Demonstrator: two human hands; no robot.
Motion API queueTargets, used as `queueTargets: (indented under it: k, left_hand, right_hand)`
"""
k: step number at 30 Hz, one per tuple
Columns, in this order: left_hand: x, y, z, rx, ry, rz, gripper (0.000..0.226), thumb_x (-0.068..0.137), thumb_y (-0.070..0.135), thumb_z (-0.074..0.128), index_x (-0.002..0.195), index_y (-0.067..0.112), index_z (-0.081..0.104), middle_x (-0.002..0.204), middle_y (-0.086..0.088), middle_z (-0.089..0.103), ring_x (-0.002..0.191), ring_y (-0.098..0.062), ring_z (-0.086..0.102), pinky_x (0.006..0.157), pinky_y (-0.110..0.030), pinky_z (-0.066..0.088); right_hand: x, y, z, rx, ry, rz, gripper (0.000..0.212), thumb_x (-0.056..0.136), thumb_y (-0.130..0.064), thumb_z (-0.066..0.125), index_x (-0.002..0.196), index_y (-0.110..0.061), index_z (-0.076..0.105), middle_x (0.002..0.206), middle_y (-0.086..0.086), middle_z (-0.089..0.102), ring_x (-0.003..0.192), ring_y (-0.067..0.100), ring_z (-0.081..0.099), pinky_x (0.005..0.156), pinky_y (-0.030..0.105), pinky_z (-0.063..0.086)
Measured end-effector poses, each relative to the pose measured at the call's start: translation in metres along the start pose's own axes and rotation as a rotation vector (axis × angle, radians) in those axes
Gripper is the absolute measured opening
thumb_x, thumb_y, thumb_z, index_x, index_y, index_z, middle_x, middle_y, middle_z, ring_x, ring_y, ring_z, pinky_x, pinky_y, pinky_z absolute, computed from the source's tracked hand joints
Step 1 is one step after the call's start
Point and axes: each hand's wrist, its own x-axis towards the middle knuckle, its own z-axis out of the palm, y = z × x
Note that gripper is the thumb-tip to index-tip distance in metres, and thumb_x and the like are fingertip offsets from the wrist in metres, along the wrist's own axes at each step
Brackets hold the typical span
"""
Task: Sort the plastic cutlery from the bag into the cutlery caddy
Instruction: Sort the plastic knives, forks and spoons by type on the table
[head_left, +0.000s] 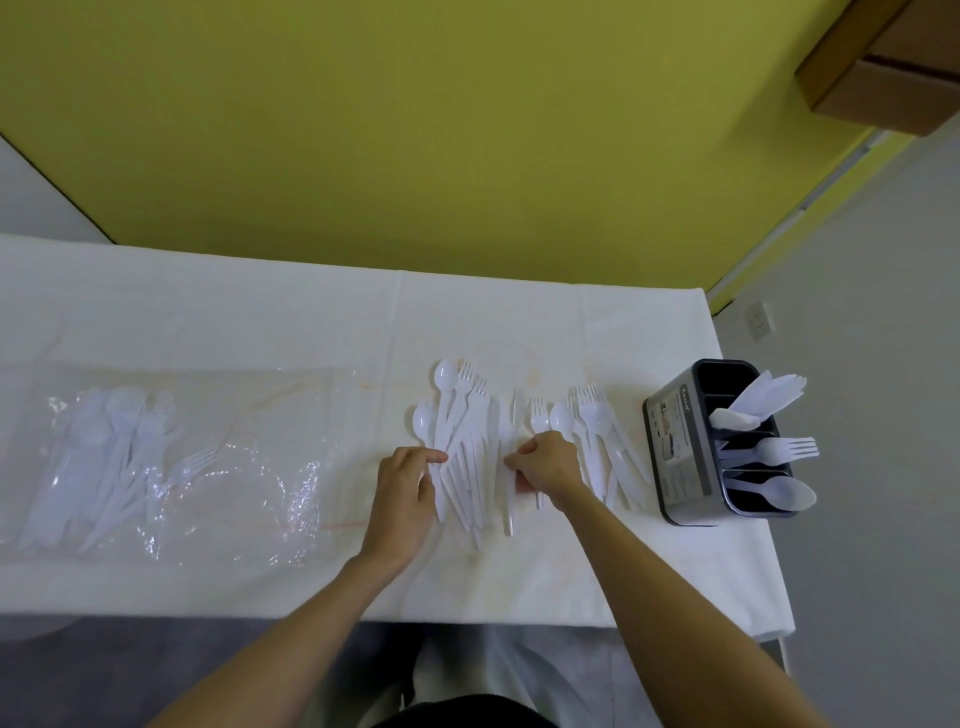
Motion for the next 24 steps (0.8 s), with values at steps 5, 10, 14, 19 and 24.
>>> queueTargets:
  k: [5, 10, 14, 19, 24]
  left_hand:
    - [-0.001, -0.002, 0.000, -0.009, -0.010, 0.000, 0.045, 0.088, -0.009, 0.045, 0.111, 0.026, 0.062, 0.109, 0.013, 0.052, 0.104, -0.003, 0.042, 0.091, -0.016, 0.039]
    - [-0.001, 0.001, 0.000, -0.015, -0.022, 0.005, 0.043, 0.089, -0.008, 0.044, 0.112, 0.023, 0.062, 0.112, 0.015, 0.051, 0.107, -0.002, 0.042, 0.093, -0.017, 0.039]
    - [-0.002, 0.002, 0.001, -0.013, -0.038, 0.006, 0.043, 0.090, -0.007, 0.042, 0.113, 0.024, 0.061, 0.113, 0.016, 0.051, 0.109, -0.002, 0.042, 0.093, -0.014, 0.036]
    - [-0.002, 0.002, 0.000, -0.013, -0.042, 0.003, 0.044, 0.089, -0.007, 0.042, 0.112, 0.025, 0.061, 0.113, 0.016, 0.050, 0.108, -0.003, 0.042, 0.090, -0.013, 0.035]
    - [-0.002, 0.003, -0.001, -0.017, -0.042, 0.013, 0.044, 0.089, -0.008, 0.041, 0.111, 0.024, 0.062, 0.112, 0.016, 0.051, 0.108, -0.003, 0.042, 0.087, -0.008, 0.036]
  right_hand:
    - [-0.003, 0.002, -0.009, 0.096, 0.005, 0.015, 0.012, 0.083, -0.004, 0.065, 0.077, -0.006, 0.056, 0.074, 0.014, 0.063, 0.056, 0.024, 0.068, 0.074, 0.041, 0.062]
    - [-0.010, 0.000, -0.008, -0.080, -0.116, 0.014, 0.017, 0.082, -0.015, 0.075, 0.087, -0.007, 0.060, 0.087, 0.011, 0.068, 0.068, 0.026, 0.071, 0.068, 0.031, 0.061]
    - [-0.006, 0.001, 0.007, -0.169, -0.033, 0.051, 0.038, 0.081, -0.037, 0.077, 0.094, -0.003, 0.064, 0.083, 0.009, 0.070, 0.055, 0.019, 0.066, 0.058, 0.026, 0.055]
    - [-0.006, -0.006, 0.014, -0.197, 0.018, -0.001, 0.056, 0.077, -0.056, 0.072, 0.093, -0.003, 0.065, 0.081, 0.010, 0.071, 0.065, 0.020, 0.065, 0.057, 0.023, 0.049]
    - [-0.002, -0.012, 0.016, -0.227, 0.014, -0.015, 0.043, 0.082, -0.041, 0.074, 0.098, -0.003, 0.065, 0.082, 0.009, 0.071, 0.063, 0.018, 0.068, 0.064, 0.024, 0.053]
